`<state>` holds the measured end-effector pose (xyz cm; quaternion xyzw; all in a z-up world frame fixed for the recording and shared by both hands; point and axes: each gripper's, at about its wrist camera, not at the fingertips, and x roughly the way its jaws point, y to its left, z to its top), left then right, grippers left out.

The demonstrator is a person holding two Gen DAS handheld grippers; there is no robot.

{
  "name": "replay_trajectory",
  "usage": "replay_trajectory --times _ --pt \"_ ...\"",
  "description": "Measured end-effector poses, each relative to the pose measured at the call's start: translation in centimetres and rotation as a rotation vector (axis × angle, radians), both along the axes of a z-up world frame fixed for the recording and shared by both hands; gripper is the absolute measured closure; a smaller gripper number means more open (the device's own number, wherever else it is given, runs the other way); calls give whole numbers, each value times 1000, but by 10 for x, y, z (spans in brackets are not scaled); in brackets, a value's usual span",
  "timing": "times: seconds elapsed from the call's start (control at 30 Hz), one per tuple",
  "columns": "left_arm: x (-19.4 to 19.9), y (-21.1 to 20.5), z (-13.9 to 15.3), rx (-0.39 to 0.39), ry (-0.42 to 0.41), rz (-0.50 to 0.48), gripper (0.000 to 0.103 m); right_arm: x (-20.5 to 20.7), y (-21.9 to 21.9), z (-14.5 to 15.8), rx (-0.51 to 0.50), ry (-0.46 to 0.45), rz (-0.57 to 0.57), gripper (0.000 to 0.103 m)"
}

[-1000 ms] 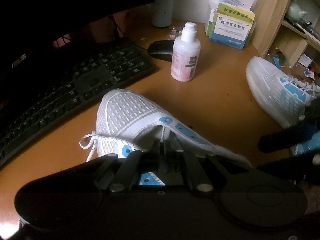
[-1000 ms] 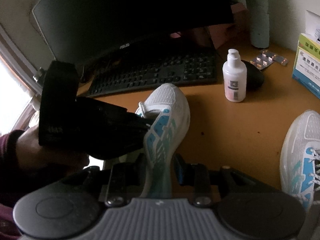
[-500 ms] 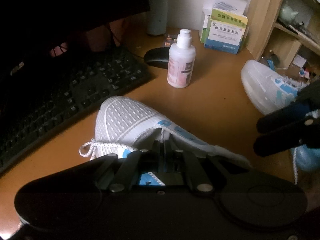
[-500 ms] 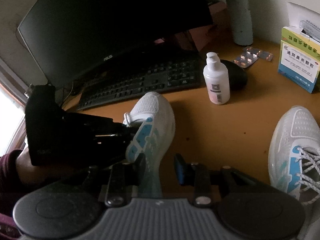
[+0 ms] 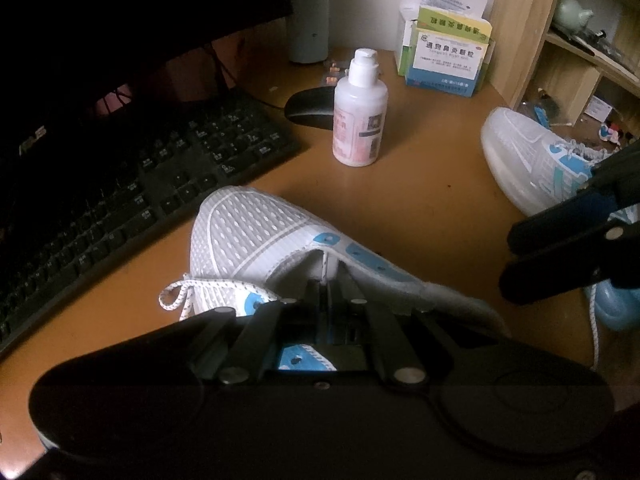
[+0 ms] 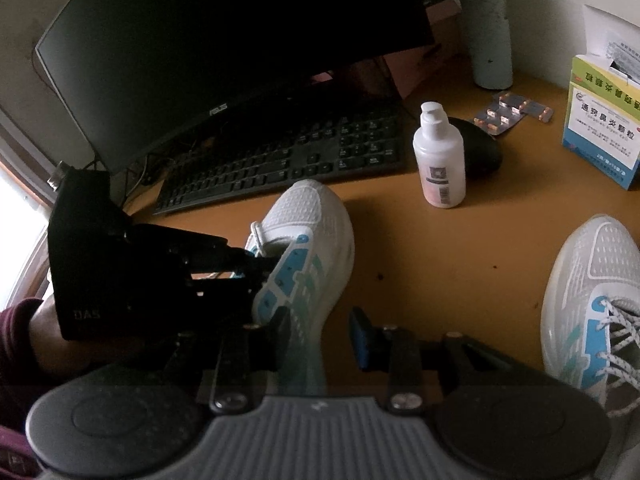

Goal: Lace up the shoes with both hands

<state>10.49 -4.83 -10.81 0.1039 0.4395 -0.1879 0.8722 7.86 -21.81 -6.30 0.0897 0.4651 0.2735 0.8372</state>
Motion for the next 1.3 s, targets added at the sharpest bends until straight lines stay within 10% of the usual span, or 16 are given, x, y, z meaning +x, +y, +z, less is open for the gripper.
replay_trajectory --times 0.93,1.3 --pt "-3 7 8 -89 -97 -7 102 33 12 0 74 -4 -67 67" --pt "-4 7 8 -79 -94 -20 102 67 44 -22 106 44 -46 86"
